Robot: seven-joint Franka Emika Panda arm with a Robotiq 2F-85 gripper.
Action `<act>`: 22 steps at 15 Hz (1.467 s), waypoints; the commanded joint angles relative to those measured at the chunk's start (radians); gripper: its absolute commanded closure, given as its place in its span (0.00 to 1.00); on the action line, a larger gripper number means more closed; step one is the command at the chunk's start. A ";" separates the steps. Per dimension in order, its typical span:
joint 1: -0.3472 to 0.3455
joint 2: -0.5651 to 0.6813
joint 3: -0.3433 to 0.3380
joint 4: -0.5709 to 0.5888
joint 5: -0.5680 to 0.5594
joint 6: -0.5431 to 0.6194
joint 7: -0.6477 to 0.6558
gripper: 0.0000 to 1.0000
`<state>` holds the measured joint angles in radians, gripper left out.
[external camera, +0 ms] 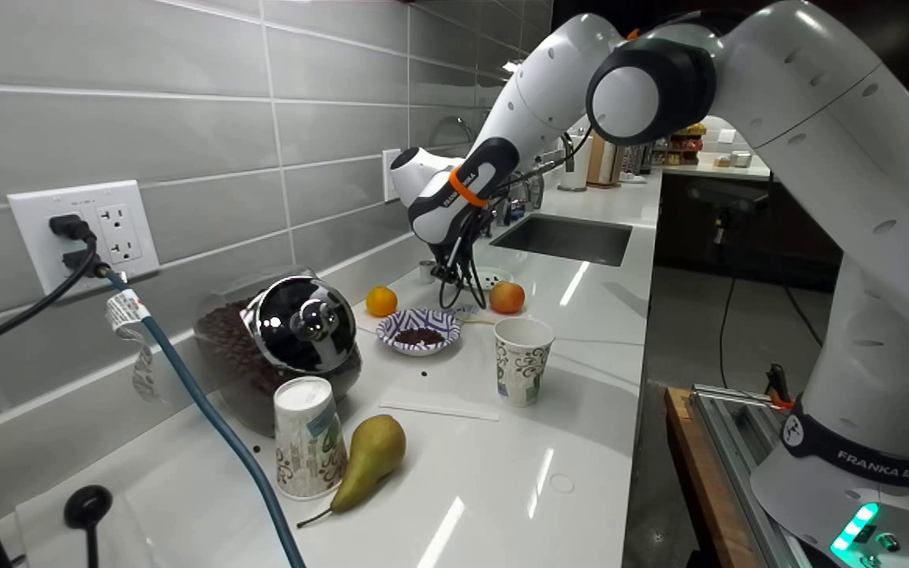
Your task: Move the bowl backwards, then move the white plate to the left
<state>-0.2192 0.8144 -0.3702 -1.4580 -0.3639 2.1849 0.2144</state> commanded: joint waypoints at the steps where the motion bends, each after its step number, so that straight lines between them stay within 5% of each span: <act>1: -0.002 0.030 -0.005 0.039 -0.016 -0.021 -0.012 0.67; 7: -0.001 0.039 -0.006 0.046 -0.017 -0.022 -0.012 0.93; 22: 0.037 -0.025 -0.030 -0.004 -0.055 -0.023 0.018 0.99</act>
<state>-0.2113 0.8243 -0.3848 -1.4472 -0.3886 2.1848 0.2134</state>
